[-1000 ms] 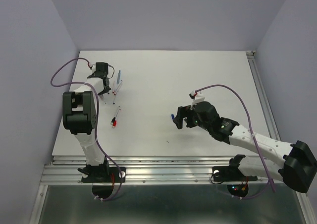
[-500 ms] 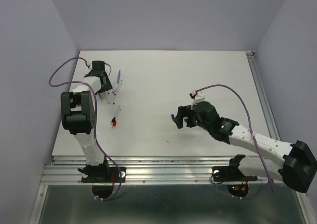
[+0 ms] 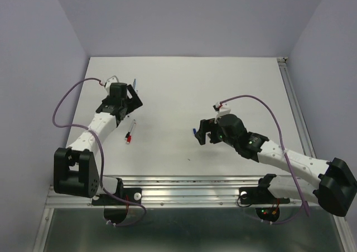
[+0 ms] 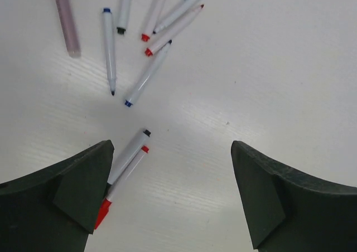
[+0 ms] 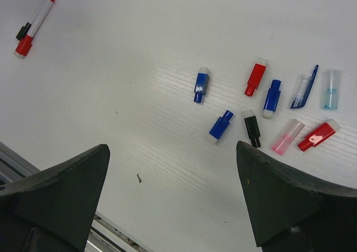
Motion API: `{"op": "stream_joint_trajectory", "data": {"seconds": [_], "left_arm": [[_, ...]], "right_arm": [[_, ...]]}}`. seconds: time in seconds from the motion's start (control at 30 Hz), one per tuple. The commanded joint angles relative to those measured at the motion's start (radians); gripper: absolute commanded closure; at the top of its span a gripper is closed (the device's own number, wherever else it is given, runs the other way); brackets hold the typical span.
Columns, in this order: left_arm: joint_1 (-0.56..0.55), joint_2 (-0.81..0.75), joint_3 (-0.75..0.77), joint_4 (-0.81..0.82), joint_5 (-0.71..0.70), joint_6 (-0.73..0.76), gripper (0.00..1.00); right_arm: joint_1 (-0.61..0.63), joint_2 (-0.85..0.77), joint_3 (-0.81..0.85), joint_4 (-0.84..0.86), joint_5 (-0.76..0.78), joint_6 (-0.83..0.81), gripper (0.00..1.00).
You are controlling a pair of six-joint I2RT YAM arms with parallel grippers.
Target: Open the pen caps
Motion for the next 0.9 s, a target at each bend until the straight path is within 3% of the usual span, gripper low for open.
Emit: {"op": "stream_joint_trajectory", "data": {"seconds": [0.0,0.13,0.87], "left_arm": [[-0.02,-0.045,-0.096,-0.048,-0.05,-0.16,0.01],[-0.021,-0.029,-0.148,-0.055,-0.068,-0.178,0.02],[-0.023,0.234,-0.024,-0.037,-0.108,-0.032,0.26]], "right_arm": [[-0.007,0.009,-0.016,0.074,-0.039,0.011,0.0],[-0.006,0.032,-0.005,0.065,-0.056,0.016,0.0],[-0.007,0.027,-0.005,0.059,-0.047,0.014,0.0]]}}
